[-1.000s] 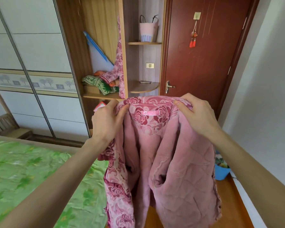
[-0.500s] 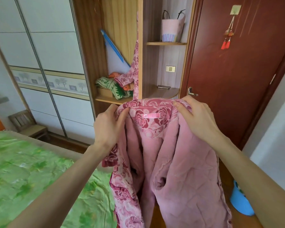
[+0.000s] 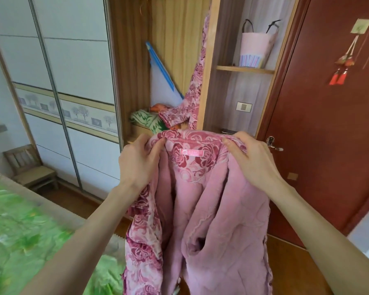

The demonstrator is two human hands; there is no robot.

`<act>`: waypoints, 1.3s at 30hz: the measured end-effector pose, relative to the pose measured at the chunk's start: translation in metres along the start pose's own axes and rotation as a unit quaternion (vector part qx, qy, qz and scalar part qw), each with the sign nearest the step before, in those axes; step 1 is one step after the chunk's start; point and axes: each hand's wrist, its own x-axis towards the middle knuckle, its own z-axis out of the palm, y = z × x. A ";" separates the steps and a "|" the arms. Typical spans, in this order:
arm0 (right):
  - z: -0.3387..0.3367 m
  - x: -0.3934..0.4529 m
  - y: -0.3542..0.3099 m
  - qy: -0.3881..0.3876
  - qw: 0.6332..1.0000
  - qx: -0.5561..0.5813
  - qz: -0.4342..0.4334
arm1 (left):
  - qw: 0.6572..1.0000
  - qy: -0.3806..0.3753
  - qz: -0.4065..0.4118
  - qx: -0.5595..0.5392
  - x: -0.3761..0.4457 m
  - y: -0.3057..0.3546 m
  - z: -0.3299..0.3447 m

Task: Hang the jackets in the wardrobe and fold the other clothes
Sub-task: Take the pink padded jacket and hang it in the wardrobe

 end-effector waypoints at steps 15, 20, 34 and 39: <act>0.133 0.178 0.076 -0.029 0.988 0.138 -0.061 | 0.994 0.072 -0.050 0.064 0.119 -0.084 0.076; 0.187 0.240 0.109 -0.068 0.975 0.189 -0.093 | 0.980 0.074 -0.061 0.173 0.157 -0.108 0.109; 0.314 0.372 0.186 -0.144 0.920 0.328 -0.157 | 0.940 0.171 -0.113 0.274 0.237 -0.160 0.234; 0.338 0.404 0.196 -0.114 0.915 0.363 -0.137 | 0.925 0.226 -0.135 0.272 0.245 -0.162 0.233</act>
